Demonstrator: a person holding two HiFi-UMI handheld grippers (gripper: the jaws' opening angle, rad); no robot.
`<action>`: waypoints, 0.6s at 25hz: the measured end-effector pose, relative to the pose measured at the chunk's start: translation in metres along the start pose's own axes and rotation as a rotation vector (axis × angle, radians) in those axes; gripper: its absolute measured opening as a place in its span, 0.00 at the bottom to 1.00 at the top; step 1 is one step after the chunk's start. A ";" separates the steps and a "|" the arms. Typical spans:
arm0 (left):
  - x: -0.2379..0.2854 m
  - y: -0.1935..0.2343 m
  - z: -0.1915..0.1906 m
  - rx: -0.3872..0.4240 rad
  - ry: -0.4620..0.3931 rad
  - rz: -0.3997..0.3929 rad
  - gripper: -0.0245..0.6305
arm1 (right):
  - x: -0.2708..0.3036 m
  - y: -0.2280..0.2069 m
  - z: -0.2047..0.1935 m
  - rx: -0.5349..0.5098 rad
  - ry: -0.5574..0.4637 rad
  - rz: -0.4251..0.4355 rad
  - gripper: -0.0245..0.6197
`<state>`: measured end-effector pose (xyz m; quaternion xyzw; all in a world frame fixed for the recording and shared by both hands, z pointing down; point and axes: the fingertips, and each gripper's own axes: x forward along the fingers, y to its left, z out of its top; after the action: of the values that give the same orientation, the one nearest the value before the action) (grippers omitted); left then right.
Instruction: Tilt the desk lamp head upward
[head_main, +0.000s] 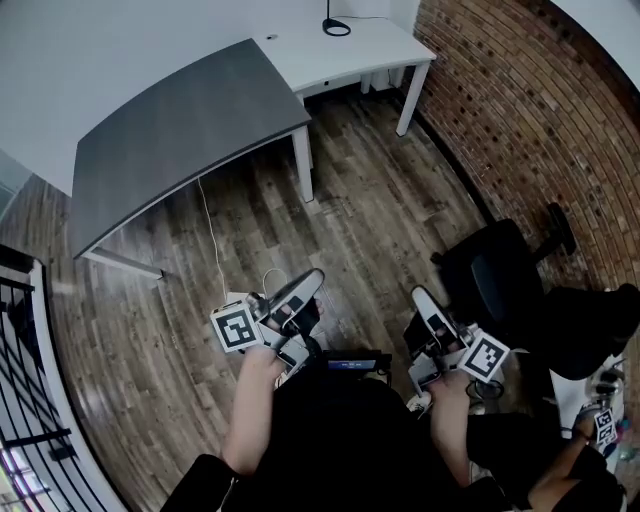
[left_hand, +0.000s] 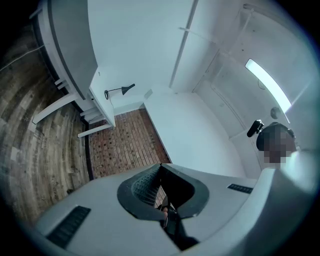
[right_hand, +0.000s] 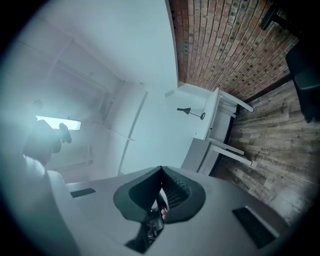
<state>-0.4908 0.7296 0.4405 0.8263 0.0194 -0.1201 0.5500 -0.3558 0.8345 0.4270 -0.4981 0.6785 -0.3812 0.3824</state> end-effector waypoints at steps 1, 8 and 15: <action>-0.002 0.001 0.002 -0.003 -0.002 -0.002 0.05 | 0.002 0.001 -0.002 -0.003 0.002 -0.002 0.06; 0.002 -0.002 0.007 0.026 -0.022 -0.008 0.05 | 0.010 0.006 0.000 -0.073 0.038 -0.020 0.06; -0.026 0.018 0.040 -0.032 -0.093 -0.045 0.05 | 0.046 0.009 -0.014 -0.127 0.071 -0.058 0.06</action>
<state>-0.5207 0.6887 0.4478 0.8102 0.0142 -0.1705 0.5607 -0.3813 0.7940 0.4184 -0.5268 0.6998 -0.3658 0.3147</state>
